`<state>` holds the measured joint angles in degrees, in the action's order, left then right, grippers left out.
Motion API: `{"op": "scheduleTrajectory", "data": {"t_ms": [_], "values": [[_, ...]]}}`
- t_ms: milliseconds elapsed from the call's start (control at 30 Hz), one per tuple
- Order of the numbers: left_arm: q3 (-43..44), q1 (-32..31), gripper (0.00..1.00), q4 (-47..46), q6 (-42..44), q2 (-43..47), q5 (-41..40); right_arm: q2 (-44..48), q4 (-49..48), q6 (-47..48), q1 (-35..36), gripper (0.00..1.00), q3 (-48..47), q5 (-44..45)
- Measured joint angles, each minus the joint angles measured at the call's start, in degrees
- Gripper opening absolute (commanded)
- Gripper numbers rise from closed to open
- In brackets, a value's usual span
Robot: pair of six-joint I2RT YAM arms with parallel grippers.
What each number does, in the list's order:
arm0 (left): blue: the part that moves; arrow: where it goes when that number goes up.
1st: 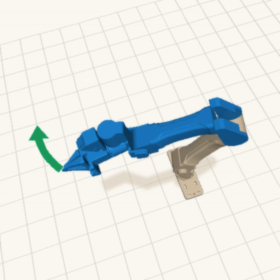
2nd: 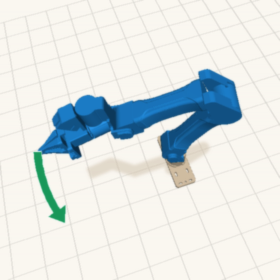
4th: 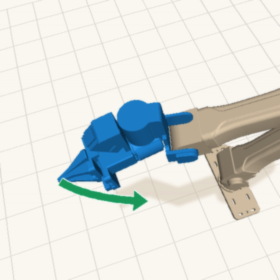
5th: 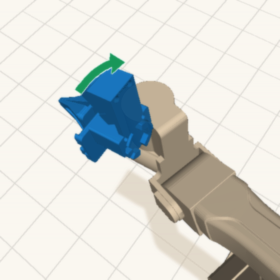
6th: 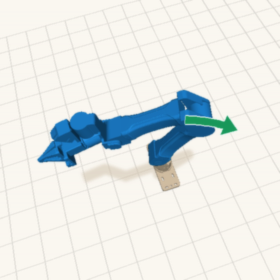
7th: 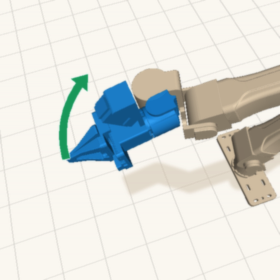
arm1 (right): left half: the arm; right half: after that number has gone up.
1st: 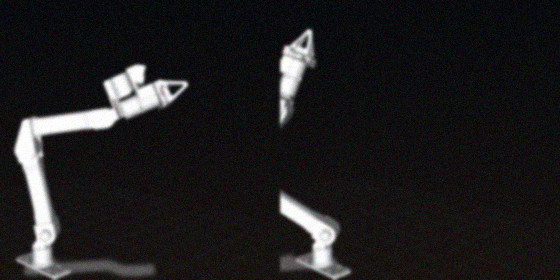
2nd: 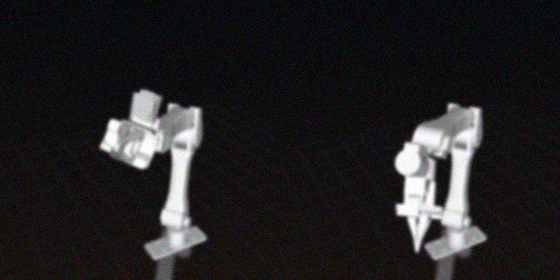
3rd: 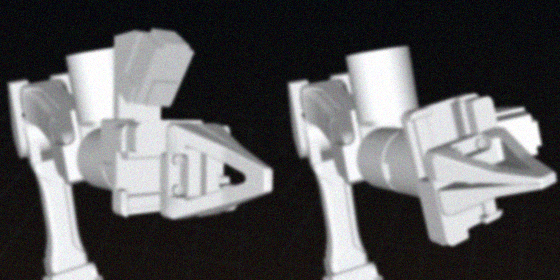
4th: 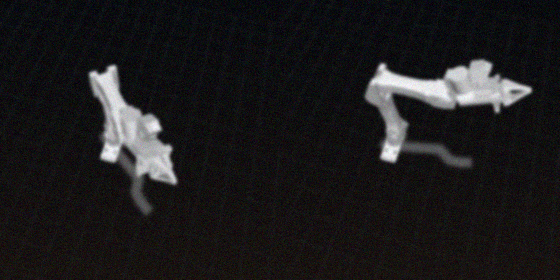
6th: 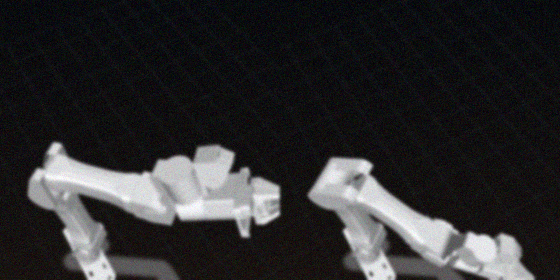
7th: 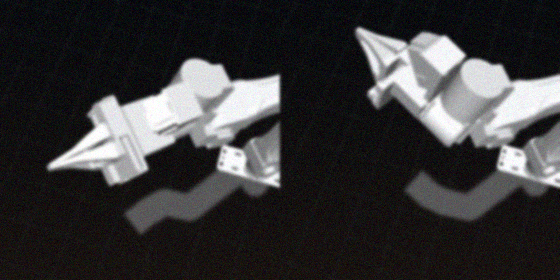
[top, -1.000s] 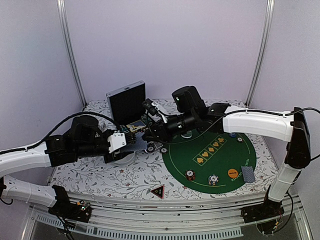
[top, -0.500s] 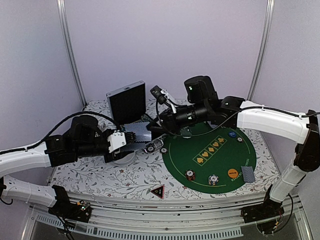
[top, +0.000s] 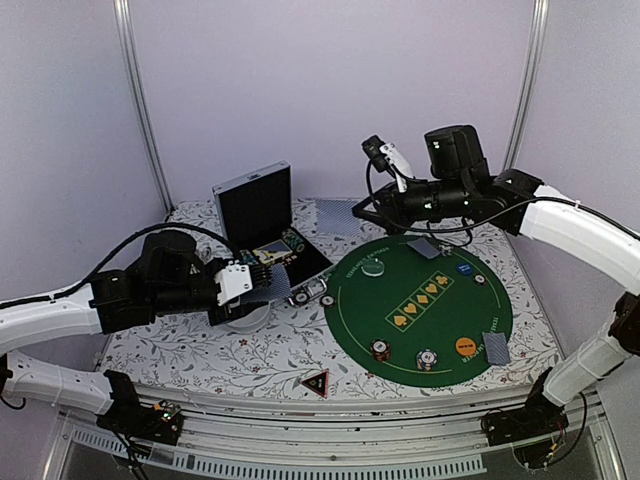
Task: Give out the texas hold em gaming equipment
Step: Flop the poker card in the community card area.
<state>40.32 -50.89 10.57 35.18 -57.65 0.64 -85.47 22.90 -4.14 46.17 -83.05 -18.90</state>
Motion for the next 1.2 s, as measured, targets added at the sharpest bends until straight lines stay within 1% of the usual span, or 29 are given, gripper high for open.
{"op": "scheduleTrajectory", "data": {"t_ms": [133,233,367,533,600,733,833,933,1033,1200], "values": [[0.00,0.00,0.53,0.02,0.00,0.00,0.09,0.90,4.37,5.35,-3.17,0.01,0.13,9.16],[0.00,0.00,0.53,0.02,0.02,0.00,0.11,-0.94,7.13,10.01,-3.82,0.01,0.79,15.80],[0.00,0.00,0.53,0.04,0.07,-0.02,0.09,-6.01,8.90,15.87,-3.80,0.02,1.29,23.32],[-0.04,0.00,0.53,0.04,0.20,-0.17,0.09,-13.68,8.13,24.09,-3.41,0.02,2.47,30.10],[-0.13,0.00,0.53,0.04,0.20,-0.20,0.09,-14.86,6.82,27.63,-2.58,0.02,4.55,31.67],[-0.44,0.00,0.53,0.07,0.22,-0.24,0.07,-14.97,1.64,37.33,1.95,0.02,12.70,34.88],[-0.61,0.00,0.53,0.04,0.22,-0.24,0.09,-14.56,-1.01,42.32,4.61,0.02,19.02,35.21],[-0.63,0.00,0.53,0.04,0.22,-0.24,0.13,-13.57,-2.82,46.51,5.38,0.02,24.24,35.34],[-0.63,0.00,0.53,0.07,0.22,-0.24,0.13,-12.83,-2.84,50.34,5.77,0.02,26.88,35.78],[-0.63,0.00,0.53,0.07,0.22,-0.24,0.13,-11.63,-1.62,53.09,6.08,0.02,27.10,34.29]]}}
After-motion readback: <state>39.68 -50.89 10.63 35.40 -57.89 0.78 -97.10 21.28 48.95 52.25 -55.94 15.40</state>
